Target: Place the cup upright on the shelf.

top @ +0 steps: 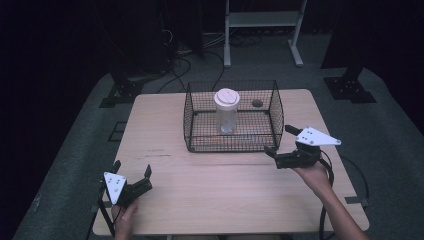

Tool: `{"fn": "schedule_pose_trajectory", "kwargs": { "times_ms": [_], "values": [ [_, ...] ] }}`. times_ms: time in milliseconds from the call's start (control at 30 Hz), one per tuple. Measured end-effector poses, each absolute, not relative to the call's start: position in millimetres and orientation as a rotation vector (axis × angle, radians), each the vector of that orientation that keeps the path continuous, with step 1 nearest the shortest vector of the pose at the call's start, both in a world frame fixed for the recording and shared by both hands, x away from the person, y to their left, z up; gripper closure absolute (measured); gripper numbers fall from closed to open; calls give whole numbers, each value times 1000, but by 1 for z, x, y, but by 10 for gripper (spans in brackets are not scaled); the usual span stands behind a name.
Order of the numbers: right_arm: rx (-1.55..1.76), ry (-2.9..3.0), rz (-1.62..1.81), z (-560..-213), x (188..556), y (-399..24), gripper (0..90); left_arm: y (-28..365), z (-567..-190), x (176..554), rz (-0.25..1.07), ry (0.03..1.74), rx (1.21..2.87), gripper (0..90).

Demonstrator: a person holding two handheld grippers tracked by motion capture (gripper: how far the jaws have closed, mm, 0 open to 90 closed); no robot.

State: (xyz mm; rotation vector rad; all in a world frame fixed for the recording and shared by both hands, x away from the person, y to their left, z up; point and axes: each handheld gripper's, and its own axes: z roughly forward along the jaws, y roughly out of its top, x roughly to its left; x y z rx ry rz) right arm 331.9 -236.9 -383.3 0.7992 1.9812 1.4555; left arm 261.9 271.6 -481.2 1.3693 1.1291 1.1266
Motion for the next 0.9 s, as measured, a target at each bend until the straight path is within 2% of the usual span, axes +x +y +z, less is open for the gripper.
{"fn": "schedule_pose_trajectory", "kwargs": {
  "times_ms": [900],
  "values": [
    [810,1927,1446,-409,293,-255,0,272,-481,262,1126,1128,1369,0]
  ]
}}
